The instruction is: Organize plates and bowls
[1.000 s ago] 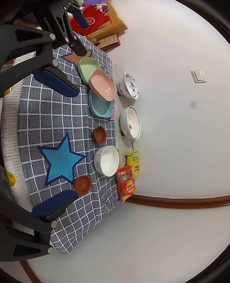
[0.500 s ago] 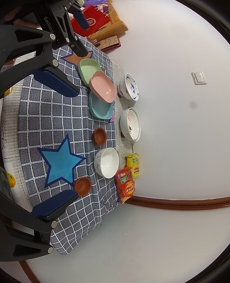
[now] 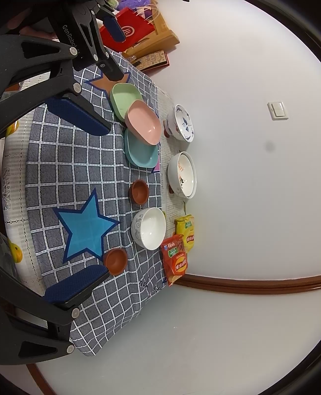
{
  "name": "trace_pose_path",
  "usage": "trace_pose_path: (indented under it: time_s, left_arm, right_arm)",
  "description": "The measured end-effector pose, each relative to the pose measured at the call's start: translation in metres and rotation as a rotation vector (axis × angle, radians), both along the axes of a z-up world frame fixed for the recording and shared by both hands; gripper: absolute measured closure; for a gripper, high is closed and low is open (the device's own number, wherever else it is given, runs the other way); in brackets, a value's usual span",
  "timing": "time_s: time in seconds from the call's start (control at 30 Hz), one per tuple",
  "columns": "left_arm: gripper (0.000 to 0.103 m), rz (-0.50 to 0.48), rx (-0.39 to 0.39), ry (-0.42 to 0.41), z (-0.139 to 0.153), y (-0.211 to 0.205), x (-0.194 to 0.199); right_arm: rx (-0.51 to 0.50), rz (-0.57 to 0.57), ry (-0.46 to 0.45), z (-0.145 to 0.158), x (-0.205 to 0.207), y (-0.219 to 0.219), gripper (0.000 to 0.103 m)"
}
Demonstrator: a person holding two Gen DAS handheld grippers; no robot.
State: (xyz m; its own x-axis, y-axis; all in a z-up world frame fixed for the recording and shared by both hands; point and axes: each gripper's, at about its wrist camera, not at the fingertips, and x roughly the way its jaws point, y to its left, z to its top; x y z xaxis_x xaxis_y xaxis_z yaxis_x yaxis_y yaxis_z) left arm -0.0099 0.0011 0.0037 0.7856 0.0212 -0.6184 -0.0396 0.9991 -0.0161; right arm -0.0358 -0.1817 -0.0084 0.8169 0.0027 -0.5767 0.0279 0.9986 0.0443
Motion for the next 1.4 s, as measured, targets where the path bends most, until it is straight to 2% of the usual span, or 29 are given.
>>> trace_pose_path:
  time_s: [1.4]
  left_arm:
    - [0.0, 0.0, -0.004, 0.01, 0.0001, 0.0044, 0.0086]
  right_arm:
    - [-0.009, 0.02, 0.0, -0.0007, 0.0029, 0.0057, 0.0]
